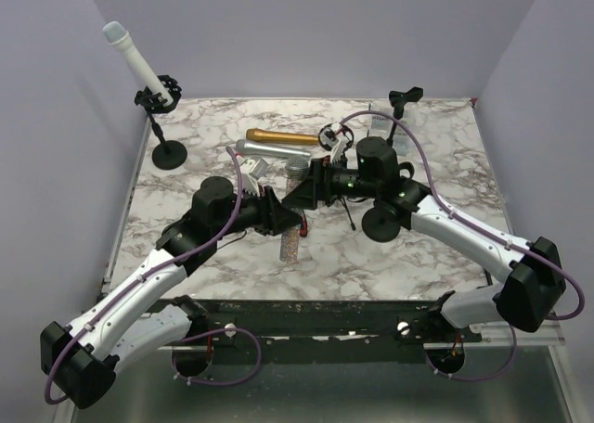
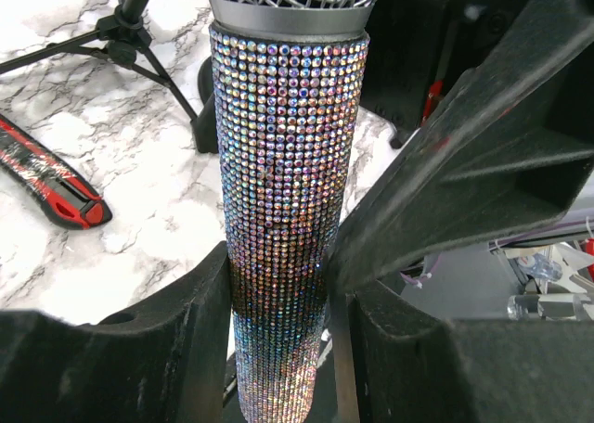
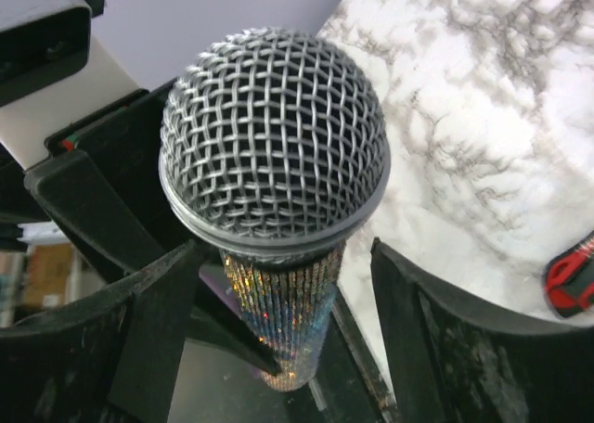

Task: Remove the microphone from the stand

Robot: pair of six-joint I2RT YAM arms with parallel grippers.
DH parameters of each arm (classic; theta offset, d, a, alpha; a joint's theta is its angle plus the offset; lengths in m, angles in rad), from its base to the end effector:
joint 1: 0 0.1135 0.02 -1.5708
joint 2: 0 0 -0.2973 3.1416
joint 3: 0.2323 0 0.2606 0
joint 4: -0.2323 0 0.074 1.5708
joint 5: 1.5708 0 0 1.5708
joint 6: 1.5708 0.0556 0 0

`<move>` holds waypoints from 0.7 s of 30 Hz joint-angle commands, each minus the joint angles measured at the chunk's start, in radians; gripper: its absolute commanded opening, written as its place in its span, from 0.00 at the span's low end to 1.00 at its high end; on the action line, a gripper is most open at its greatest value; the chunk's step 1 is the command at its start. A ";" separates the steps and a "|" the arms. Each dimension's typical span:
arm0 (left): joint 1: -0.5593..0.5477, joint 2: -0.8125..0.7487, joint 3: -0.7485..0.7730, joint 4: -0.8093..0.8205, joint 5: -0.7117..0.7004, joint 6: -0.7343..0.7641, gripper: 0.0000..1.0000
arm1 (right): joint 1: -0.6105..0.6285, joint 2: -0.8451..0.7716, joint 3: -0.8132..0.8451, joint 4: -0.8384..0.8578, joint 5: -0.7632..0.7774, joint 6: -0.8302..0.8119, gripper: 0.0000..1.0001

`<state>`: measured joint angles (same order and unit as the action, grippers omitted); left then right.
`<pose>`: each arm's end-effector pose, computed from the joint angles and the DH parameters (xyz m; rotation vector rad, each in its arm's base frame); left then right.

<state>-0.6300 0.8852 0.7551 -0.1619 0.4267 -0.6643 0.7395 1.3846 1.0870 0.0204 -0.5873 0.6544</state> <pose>0.1564 -0.1425 0.3343 0.2906 2.0243 -1.2542 0.2309 0.2524 0.3557 -0.5505 2.0121 1.4573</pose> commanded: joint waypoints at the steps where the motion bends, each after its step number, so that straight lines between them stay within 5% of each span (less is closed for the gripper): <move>1: 0.005 -0.045 -0.019 -0.003 -0.076 -0.019 0.00 | 0.007 -0.064 0.032 -0.092 0.185 -0.028 0.84; 4: 0.006 -0.055 -0.020 -0.058 -0.137 -0.058 0.00 | 0.007 -0.105 0.048 -0.168 0.347 -0.043 0.99; 12: 0.055 -0.031 -0.013 -0.209 -0.412 -0.257 0.00 | 0.008 -0.281 0.010 -0.264 0.625 -0.100 1.00; 17: 0.175 0.037 -0.041 -0.076 -0.418 -0.415 0.00 | 0.006 -0.353 0.028 -0.326 0.709 -0.143 1.00; 21: 0.264 0.156 -0.071 0.029 -0.461 -0.687 0.00 | 0.007 -0.419 0.024 -0.328 0.745 -0.167 1.00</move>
<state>-0.4438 0.9447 0.7231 -0.2745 0.0429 -1.0378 0.7406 1.0191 1.1034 -0.2558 0.0586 0.5369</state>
